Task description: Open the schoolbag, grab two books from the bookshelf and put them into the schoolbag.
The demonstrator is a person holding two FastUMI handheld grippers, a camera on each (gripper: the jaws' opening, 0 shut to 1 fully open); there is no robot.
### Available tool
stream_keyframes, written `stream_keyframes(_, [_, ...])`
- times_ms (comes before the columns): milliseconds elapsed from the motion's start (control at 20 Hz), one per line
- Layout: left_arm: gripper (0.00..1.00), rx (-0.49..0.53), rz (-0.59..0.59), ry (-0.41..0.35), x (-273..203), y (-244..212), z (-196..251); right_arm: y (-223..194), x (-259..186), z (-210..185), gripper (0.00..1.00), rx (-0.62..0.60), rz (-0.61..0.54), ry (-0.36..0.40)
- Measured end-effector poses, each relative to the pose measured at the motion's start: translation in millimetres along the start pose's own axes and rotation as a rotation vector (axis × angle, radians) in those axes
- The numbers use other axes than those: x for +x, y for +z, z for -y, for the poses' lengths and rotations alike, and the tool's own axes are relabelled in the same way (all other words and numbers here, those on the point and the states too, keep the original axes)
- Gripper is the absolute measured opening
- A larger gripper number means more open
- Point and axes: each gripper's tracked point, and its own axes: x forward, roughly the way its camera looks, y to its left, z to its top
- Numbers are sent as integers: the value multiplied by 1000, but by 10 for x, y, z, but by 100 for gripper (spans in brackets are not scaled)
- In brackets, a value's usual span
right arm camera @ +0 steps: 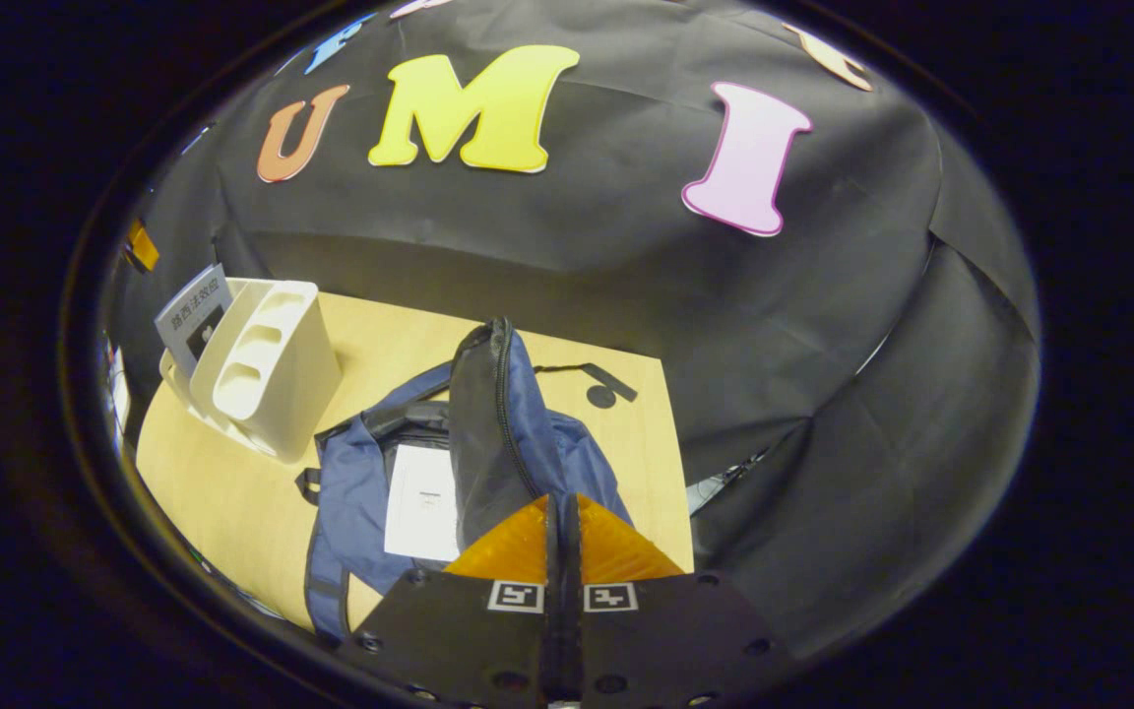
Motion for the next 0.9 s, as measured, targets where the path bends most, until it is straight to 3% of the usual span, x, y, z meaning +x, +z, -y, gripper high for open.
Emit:
stream_keyframes(150, [82, -28, -57, -33, 197, 13, 45, -40, 15, 16, 0, 4, -11, 4])
stream_keyframes(900, [82, -19, -289, 23, 1124, -67, -263, -85, 127, 160, 0, 27, -47, -35])
